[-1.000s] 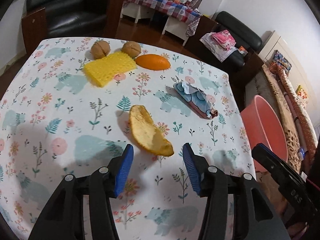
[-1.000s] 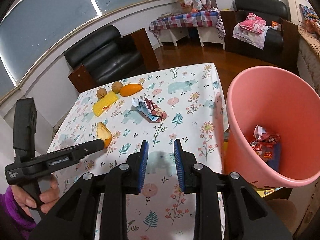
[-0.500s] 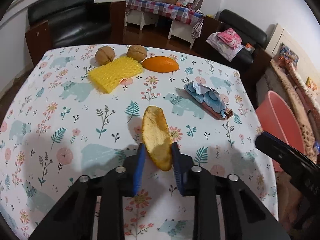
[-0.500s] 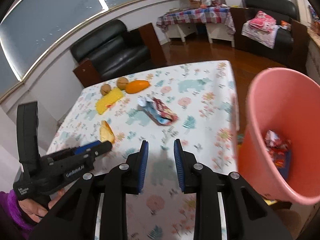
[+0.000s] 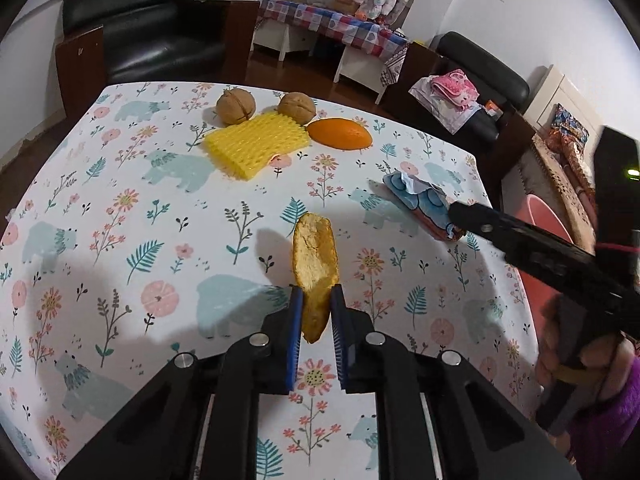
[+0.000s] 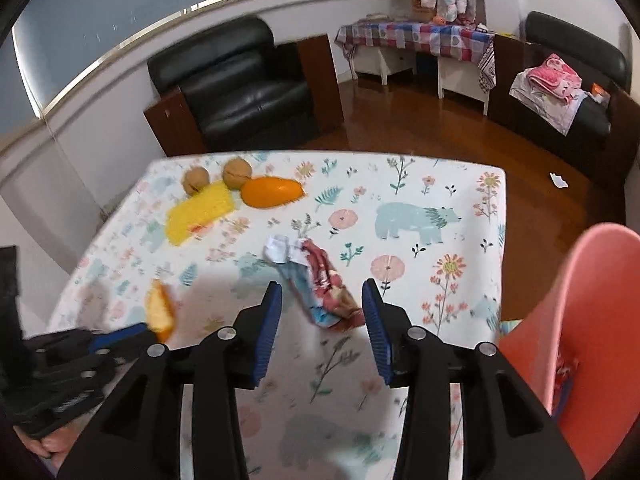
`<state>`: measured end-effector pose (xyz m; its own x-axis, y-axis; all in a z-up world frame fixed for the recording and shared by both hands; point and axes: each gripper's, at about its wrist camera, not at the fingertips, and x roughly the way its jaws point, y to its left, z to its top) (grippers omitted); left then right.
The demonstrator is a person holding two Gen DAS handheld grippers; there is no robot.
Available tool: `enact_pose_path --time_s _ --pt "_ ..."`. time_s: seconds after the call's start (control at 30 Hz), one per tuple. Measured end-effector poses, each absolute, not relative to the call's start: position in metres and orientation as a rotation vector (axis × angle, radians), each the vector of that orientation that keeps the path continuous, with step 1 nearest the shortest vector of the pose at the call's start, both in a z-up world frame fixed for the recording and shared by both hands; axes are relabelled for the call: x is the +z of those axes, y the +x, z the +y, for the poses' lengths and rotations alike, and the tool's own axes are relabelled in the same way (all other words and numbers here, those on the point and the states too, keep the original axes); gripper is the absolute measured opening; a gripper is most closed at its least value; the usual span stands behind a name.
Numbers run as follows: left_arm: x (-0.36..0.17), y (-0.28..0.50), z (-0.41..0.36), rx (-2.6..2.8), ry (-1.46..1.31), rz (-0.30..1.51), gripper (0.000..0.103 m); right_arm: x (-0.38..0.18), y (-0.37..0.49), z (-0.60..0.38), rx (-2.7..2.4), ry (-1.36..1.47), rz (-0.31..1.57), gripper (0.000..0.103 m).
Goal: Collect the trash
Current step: 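Grasp the yellow bread crust with the left gripper while the right gripper grasps the blue-white wrapper, then lift the bread crust and blue-white wrapper and carry them over the pink bucket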
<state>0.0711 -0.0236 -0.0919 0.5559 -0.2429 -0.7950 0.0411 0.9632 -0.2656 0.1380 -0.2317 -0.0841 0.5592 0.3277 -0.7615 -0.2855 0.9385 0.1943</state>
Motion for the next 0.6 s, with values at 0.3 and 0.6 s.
enact_pose_path --time_s 0.3,0.6 --pt "-0.093 0.069 -0.016 -0.174 -0.254 0.967 0.013 -0.094 0.137 -0.229 0.390 0.087 0.938 0.031" --pt "-0.081 0.060 -0.016 -0.184 -0.253 0.931 0.013 -0.073 0.098 -0.226 0.384 0.123 0.886 0.010"
